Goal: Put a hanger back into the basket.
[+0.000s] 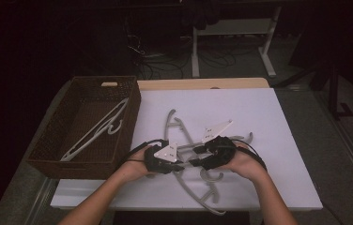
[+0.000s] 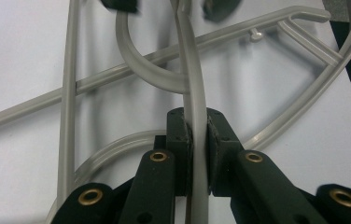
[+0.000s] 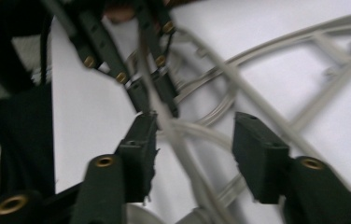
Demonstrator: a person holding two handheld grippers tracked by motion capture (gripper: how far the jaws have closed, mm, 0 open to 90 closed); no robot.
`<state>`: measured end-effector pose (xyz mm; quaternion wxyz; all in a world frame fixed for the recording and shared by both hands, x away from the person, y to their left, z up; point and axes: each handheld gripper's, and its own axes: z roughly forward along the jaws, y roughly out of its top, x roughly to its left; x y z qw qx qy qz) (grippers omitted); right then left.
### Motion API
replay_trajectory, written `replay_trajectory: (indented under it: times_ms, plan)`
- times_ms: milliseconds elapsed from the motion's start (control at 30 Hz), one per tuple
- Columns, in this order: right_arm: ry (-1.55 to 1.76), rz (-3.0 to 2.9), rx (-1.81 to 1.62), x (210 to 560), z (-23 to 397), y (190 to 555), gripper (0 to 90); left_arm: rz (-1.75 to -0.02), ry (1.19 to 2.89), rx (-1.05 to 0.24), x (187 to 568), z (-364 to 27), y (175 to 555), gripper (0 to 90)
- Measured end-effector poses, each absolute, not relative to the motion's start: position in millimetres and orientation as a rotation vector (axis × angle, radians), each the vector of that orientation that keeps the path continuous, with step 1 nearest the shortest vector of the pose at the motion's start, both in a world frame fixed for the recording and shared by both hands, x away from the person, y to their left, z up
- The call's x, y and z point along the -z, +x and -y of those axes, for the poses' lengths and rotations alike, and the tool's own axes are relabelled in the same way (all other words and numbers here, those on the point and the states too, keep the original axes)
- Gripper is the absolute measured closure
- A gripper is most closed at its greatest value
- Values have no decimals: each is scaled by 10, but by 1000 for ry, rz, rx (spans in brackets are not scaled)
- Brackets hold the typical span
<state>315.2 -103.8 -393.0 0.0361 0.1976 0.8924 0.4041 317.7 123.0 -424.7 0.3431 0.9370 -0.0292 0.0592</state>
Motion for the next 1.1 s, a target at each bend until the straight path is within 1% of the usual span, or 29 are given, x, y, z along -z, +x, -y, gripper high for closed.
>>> replay_trajectory:
  times_ms: [200,400,567,800,900,1100]
  plan:
    - [737,-2611,-1311,3801,1224,3176,370,68,2429,-155,4218,-1245,3148,817]
    - [860,-2486,-1321,3689,1610,3171,351,57,2420,-152,4192,-1275,3150,818]
    - [949,-2405,-1304,3665,1923,3128,329,40,2413,-146,4185,-1295,3158,819]
    - [1082,-2315,-1268,3788,2313,3056,277,-22,2372,-114,4138,-1333,3200,820]
    - [1111,-2313,-1235,3892,2387,3006,253,-74,2344,-99,4076,-1360,3233,821]
    - [1169,-2307,-1215,4081,2427,2894,185,-206,2333,-128,3897,-1383,3307,821]
